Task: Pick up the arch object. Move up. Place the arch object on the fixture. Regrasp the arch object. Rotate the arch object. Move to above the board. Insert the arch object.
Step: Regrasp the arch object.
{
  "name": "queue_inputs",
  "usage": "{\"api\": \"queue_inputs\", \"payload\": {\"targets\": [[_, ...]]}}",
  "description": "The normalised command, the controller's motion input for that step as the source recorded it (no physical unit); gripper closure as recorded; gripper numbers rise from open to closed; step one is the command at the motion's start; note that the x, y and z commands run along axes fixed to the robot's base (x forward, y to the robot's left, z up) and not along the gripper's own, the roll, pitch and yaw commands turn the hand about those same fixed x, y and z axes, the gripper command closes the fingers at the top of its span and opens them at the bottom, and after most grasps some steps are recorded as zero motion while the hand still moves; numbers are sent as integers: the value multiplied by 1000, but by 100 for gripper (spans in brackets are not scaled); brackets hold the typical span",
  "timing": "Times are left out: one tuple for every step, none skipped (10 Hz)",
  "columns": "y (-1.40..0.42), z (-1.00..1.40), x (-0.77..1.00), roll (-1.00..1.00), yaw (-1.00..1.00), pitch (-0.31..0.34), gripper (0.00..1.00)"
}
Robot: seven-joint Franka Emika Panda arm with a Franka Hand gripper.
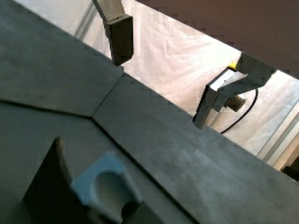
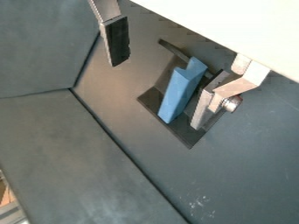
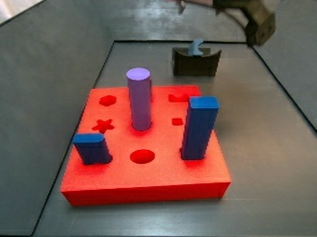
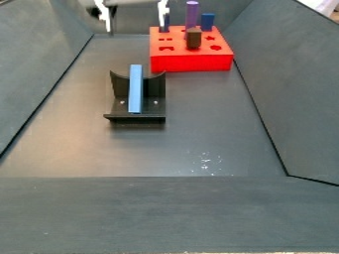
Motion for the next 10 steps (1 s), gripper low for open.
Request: {"api": "queue_inputs", "payload": {"targets": [[56, -1000, 64, 76, 34, -100, 0], [53, -1000, 71, 71, 15, -99, 0], [48, -1000, 81, 68, -5, -88, 0], [42, -1000, 90, 70, -17, -77, 0], [36, -1000, 102, 72, -26, -54, 0], [29, -939, 103, 72, -26, -44, 0], [14, -742, 92, 75, -21, -23, 0], [13, -606, 80, 71, -16, -17, 0], [11, -462, 68, 66, -4, -15, 0], [8, -275, 64, 63, 8, -21, 0]]}}
